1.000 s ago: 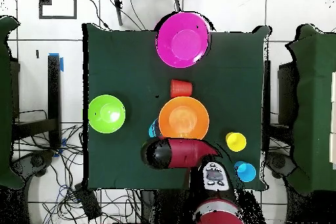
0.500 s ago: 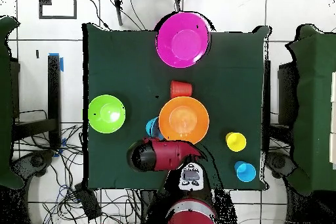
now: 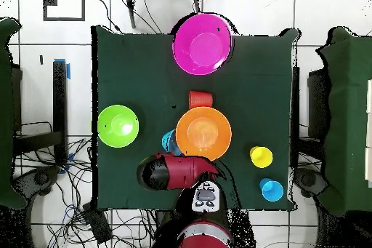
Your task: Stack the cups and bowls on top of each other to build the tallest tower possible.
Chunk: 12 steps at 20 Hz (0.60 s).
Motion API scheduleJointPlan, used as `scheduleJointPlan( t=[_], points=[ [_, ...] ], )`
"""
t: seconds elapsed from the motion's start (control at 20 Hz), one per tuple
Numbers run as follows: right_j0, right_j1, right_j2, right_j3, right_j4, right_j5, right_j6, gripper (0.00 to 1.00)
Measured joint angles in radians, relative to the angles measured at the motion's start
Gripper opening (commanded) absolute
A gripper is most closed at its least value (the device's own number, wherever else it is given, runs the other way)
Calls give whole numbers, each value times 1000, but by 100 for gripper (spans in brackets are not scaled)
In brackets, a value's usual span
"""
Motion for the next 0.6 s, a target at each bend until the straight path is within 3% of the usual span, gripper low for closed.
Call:
scheduleJointPlan(
  t=[0.6],
  points=[
    [-6,-17,7,11,73,0,0,100]
  ],
)
